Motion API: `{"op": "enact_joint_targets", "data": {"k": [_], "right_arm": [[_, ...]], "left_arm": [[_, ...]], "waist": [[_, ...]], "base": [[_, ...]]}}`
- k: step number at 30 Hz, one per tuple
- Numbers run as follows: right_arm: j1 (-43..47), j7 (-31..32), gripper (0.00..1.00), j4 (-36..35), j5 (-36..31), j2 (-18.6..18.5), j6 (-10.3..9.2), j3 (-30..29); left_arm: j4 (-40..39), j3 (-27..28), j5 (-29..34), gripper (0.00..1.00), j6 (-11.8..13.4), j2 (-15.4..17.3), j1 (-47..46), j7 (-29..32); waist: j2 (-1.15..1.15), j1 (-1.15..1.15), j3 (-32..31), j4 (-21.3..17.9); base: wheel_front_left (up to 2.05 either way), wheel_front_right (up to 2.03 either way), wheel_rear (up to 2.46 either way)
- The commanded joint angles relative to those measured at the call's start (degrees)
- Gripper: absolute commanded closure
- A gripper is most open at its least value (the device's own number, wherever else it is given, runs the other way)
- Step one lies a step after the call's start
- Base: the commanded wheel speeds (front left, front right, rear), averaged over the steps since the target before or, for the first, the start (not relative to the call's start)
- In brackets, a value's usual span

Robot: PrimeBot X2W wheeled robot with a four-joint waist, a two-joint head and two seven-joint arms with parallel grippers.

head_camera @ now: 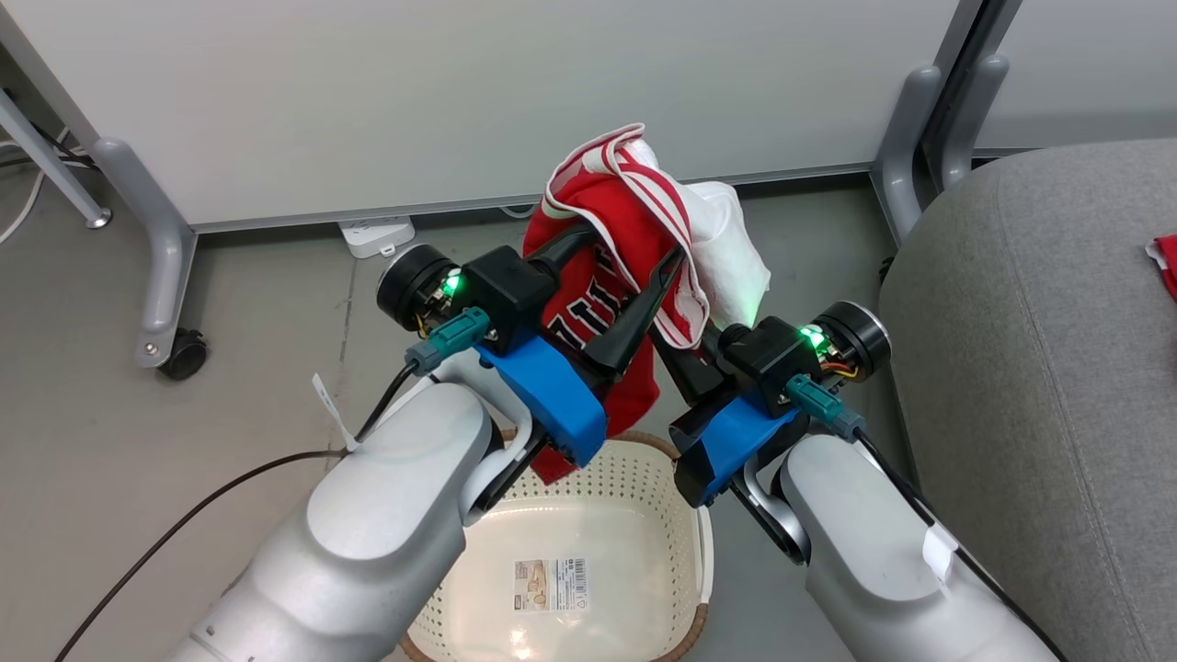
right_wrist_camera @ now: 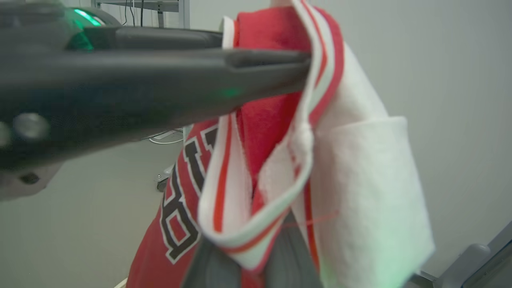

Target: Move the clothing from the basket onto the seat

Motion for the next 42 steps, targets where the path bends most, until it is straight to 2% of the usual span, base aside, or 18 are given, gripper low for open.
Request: {"op": "enact_joint_targets", "data": {"k": [1,16,26,34,42], "right_arm": [[-0.6,0.0,1.0,-0.2,0.3,0.2,-0.05,-0.1],[-1.4,0.0,1.0,-1.0,0.0,0.2,-0.05,-3.8],[-0.8,0.0,1.0,-2.5,-0.1,0.2,-0.06,-7.8],[0.6,0.0,1.0,-5.3,0.4,0.2,-0.06,-12.3],[2.6,0.0,1.0,-9.0,1.0,0.2,-0.05,-16.8]], "left_arm": [[0.3,0.0,-0.2,0.0,0.0,0.4,-0.7,0.0],[0.6,-1.0,-1.0,0.0,-0.1,0.5,-1.0,0.8],[0.1,-1.5,-1.0,0.0,0.0,1.4,-1.1,1.1],[-1.0,-2.3,-0.8,0.0,0.0,2.5,-1.1,1.7],[-2.5,-3.4,-0.2,0.0,0.1,3.9,-1.7,2.4]], "waist": [[0.0,-0.01,0.1,-0.1],[0.0,-0.01,2.1,-1.3],[0.0,-0.01,4.0,-3.4],[0.0,-0.01,6.4,-7.5],[0.0,-0.01,9.0,-13.3]], "base": [[0.0,0.0,0.0],[0.0,0.0,0.0],[0.0,0.0,0.0],[0.0,0.0,0.0],[0.0,0.0,0.0]]}}
